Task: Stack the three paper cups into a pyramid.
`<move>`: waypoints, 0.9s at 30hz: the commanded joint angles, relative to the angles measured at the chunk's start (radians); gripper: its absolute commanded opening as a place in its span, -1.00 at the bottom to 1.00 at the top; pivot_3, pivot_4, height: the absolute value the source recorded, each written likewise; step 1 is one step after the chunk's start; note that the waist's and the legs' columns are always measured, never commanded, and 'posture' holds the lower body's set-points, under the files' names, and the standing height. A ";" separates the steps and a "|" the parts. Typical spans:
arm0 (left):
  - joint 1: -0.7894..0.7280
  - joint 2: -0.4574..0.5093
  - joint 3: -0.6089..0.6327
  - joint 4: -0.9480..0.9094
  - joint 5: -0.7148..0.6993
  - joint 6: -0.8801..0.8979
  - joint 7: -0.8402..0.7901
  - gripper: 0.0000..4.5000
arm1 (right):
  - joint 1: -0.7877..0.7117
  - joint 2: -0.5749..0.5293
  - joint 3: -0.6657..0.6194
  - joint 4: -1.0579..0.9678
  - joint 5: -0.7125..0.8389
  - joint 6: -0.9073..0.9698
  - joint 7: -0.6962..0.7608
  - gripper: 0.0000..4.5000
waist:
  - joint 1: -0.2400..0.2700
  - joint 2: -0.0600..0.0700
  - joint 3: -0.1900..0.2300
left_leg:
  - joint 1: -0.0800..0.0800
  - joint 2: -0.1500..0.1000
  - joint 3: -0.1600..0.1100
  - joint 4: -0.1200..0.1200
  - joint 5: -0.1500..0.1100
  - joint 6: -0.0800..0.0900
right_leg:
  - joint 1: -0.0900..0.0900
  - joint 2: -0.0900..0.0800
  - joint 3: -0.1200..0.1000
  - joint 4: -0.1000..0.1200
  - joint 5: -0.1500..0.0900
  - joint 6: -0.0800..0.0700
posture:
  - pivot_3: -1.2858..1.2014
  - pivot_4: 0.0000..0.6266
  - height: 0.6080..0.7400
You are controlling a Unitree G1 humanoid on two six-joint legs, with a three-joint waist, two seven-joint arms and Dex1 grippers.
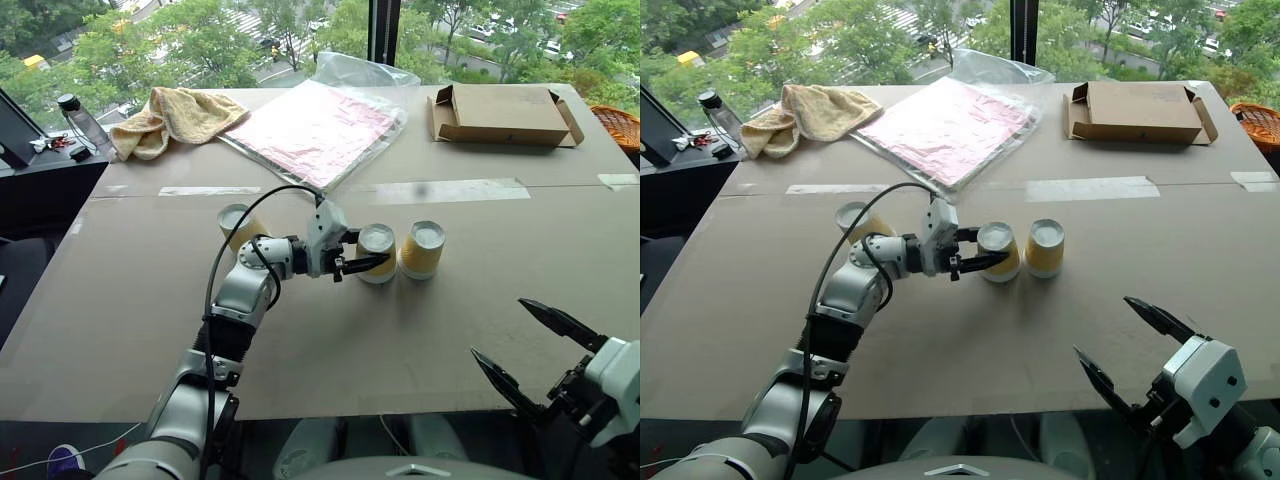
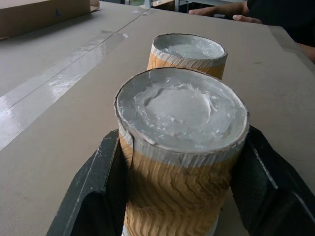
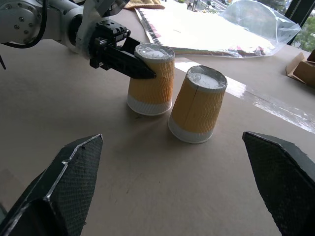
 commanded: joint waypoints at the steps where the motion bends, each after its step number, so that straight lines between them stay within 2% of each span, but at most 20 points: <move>1: -0.011 -0.014 0.006 0.000 0.012 -0.044 0.010 0.11 | -0.009 0.004 0.003 -0.037 -0.007 -0.019 0.001 1.00 | -0.001 0.000 0.000 | 0.000 0.000 0.000 0.000 0.000 0.000 | 0.000 0.000 0.000 0.000 0.000 0.000 | 0.03 -0.52 1.00; 7: -0.002 -0.037 0.004 0.010 0.034 -0.082 0.034 0.11 | -0.027 0.000 0.007 -0.036 -0.005 -0.015 0.006 1.00 | 0.000 0.000 0.000 | 0.000 0.000 0.000 0.000 0.000 0.000 | 0.000 0.000 0.000 0.000 0.000 0.000 | 0.03 -0.52 1.00; 10: 0.003 -0.041 0.009 0.004 0.030 -0.084 0.033 0.58 | -0.035 -0.008 0.004 -0.035 0.004 -0.010 0.014 1.00 | 0.000 0.000 0.000 | 0.000 0.000 0.000 0.000 0.000 0.000 | 0.000 0.000 0.000 0.000 0.000 0.000 | 0.03 -0.52 1.00; 12: 0.009 -0.040 0.020 -0.011 0.019 -0.076 0.036 0.98 | -0.043 -0.015 0.001 -0.033 0.013 -0.004 0.019 1.00 | -0.001 0.000 0.000 | 0.000 0.000 0.000 0.000 0.000 0.000 | 0.000 0.000 0.000 0.000 0.000 0.000 | 0.03 -0.52 1.00; 15: 0.044 -0.007 0.068 -0.103 -0.045 0.000 0.033 0.98 | -0.079 -0.041 0.000 -0.028 0.050 0.024 0.025 1.00 | -0.003 0.000 0.000 | 0.000 0.000 0.000 0.000 0.000 0.000 | 0.000 0.000 0.000 0.000 0.000 0.000 | 0.03 -0.52 1.00; 18: 0.104 0.050 0.132 -0.230 -0.131 0.110 0.033 0.98 | -0.155 -0.079 0.023 0.009 0.206 0.101 0.026 1.00 | -0.013 0.000 0.000 | 0.000 0.001 0.000 0.000 0.000 0.000 | 0.000 0.000 0.000 0.000 0.000 0.000 | 0.03 -0.52 1.00; 21: 0.171 0.101 0.198 -0.341 -0.198 0.187 0.061 0.98 | -0.257 -0.127 0.031 0.038 0.261 0.164 0.004 1.00 | -0.016 0.000 0.000 | 0.000 0.001 0.000 0.000 0.000 0.000 | 0.000 0.000 -0.001 0.000 0.000 0.000 | 0.03 -0.52 1.00; 27: 0.431 0.205 0.396 -0.577 -0.319 0.289 0.145 0.98 | -0.476 -0.256 0.031 0.129 0.457 0.262 0.086 1.00 | -0.020 0.000 0.000 | 0.001 0.001 0.001 -0.001 0.000 0.000 | 0.000 0.000 -0.001 -0.001 0.000 0.000 | 0.03 -0.52 1.00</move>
